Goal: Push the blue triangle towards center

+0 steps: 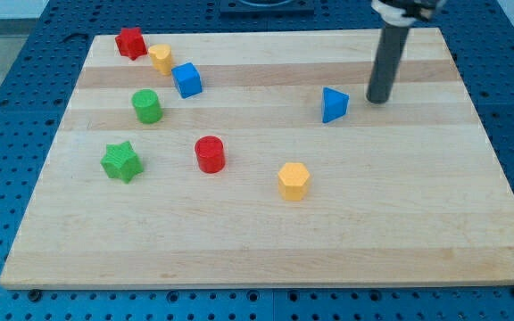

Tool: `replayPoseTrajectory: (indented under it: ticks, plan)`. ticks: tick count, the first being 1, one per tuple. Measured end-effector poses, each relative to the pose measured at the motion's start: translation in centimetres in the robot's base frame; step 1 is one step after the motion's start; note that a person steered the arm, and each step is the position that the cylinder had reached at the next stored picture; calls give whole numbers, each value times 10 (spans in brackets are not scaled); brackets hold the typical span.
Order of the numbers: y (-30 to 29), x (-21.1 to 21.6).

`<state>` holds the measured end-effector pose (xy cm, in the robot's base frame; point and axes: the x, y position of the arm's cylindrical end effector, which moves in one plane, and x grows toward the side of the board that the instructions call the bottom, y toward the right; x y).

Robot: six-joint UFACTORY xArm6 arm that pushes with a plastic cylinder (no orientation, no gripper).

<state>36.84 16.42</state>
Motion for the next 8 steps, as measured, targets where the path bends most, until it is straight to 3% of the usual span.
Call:
replayPoseTrajectory:
  ticks: [1,3,4,5,6,8]
  plan:
    - [-29,13]
    - [-161,-4]
    - [-166,3]
    - [-120,0]
    - [-86,-26]
    - [-86,-56]
